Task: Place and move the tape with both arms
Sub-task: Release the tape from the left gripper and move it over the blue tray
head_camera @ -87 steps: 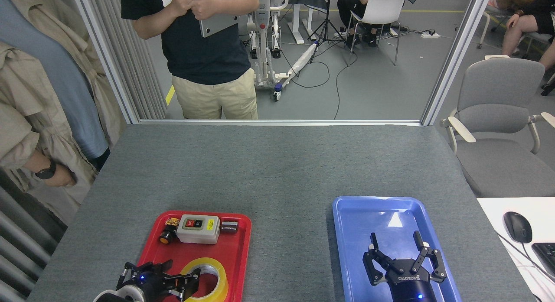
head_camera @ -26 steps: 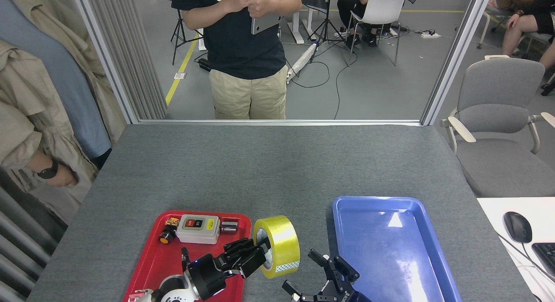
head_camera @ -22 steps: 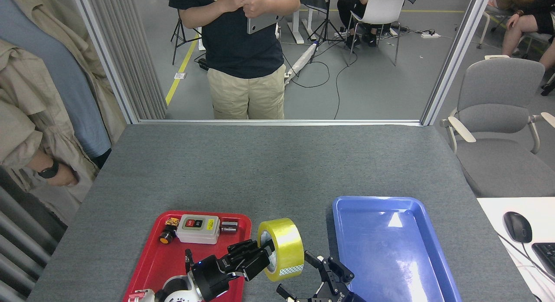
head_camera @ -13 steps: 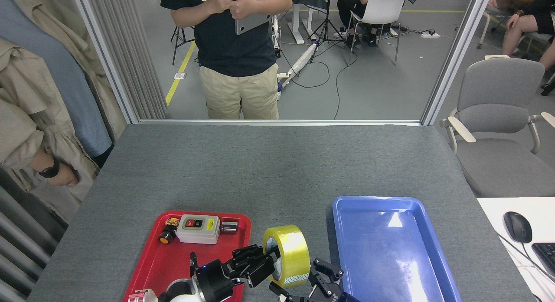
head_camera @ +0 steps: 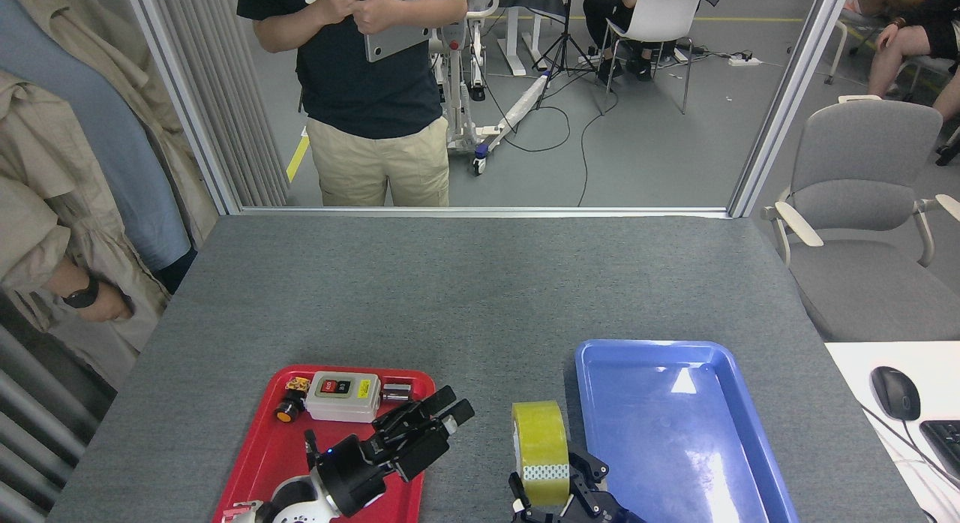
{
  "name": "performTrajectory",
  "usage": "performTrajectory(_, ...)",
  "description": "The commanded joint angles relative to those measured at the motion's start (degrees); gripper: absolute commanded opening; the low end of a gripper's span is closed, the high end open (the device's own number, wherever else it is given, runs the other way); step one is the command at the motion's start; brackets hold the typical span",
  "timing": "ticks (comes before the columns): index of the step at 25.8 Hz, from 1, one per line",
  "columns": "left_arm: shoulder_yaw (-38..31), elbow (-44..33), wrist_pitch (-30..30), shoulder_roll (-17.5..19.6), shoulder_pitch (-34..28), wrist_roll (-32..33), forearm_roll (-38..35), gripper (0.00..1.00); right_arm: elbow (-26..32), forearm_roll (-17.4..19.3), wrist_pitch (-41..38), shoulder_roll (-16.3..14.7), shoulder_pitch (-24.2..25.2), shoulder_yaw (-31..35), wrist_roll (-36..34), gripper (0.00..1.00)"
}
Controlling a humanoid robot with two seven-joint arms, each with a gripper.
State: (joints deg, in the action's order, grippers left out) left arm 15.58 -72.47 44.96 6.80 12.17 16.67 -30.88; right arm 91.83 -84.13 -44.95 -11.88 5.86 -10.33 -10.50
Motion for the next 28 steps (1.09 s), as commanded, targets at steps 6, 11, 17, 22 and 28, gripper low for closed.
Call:
performTrajectory(6, -3.8, -0.47, 0.04, 5.15, -2.32, -4.62, 8.65, 0.99, 1.07, 0.2, -0.05, -0.95, 0.47, 5.49, 0.3, 0.02)
performTrajectory(11, -4.42, -1.53, -11.56, 10.95, -6.46, -21.76, 5.22, 0.99, 1.34, -3.4, 1.53, -2.1, -0.49, 8.04, 6.02, 0.02)
performTrajectory(17, -4.51, -6.63, -24.92, 12.53, -8.21, -29.23, -27.39, 0.99, 0.63, -9.03, 34.85, -2.1, -3.31, 7.69, 10.15, 0.03)
performTrajectory(22, -4.6, -6.28, -29.05, 12.27, -8.83, -29.59, -33.19, 0.99, -0.42, -10.61, 51.72, -3.33, -4.63, 7.52, 18.49, 0.04)
performTrajectory(28, -6.0, -6.45, -29.49, 12.27, -9.97, -29.59, -33.72, 0.99, -6.13, -13.25, 56.64, -5.35, -5.33, 7.34, 23.16, 0.04)
